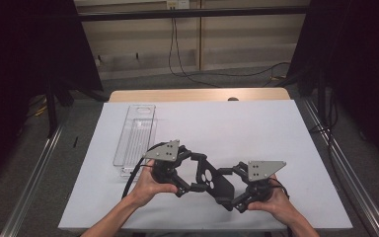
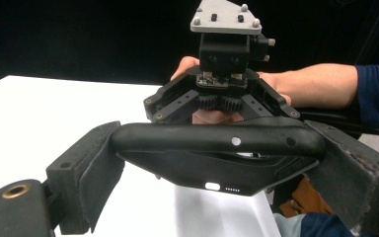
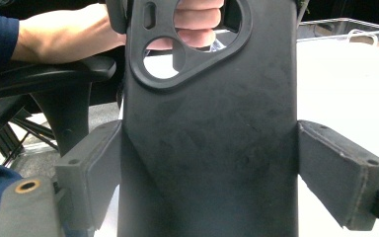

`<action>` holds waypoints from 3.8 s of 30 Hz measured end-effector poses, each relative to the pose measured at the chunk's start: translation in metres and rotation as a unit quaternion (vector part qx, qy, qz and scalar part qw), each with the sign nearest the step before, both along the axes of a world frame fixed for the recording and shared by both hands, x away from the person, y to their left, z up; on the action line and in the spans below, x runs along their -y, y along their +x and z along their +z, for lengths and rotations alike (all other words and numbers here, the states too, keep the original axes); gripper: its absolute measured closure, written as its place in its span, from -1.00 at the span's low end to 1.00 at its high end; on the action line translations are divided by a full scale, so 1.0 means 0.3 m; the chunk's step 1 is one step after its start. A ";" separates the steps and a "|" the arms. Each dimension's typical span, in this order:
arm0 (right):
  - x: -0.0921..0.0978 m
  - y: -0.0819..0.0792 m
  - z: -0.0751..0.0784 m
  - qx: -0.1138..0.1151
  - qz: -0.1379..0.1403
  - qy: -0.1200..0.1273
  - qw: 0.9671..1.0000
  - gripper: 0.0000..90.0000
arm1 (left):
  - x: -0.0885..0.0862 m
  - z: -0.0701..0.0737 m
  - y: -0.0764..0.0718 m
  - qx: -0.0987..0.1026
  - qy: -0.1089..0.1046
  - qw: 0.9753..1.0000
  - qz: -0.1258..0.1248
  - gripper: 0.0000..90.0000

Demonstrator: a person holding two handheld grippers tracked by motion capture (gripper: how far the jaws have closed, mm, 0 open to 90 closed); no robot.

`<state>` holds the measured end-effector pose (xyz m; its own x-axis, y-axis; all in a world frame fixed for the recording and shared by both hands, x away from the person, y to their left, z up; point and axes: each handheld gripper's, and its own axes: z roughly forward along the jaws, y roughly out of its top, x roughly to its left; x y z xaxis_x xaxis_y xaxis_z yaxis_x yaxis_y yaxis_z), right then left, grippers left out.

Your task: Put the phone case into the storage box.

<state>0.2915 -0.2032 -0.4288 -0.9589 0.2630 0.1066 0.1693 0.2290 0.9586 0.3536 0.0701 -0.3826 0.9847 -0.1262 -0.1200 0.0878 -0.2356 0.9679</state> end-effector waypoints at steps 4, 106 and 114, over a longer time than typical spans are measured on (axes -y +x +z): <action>-0.001 0.000 0.000 -0.002 0.002 0.001 1.000 -0.68 | -0.001 0.001 0.000 -0.001 0.001 1.000 -0.003 -0.74; 0.063 0.000 0.027 -0.004 -0.166 0.036 0.985 -0.96 | -0.106 0.083 0.037 -0.027 0.025 0.987 0.156 -0.68; 0.115 -0.041 0.034 -0.002 -0.198 0.029 0.980 -0.97 | -0.125 0.102 0.039 -0.023 0.030 0.985 0.166 -0.68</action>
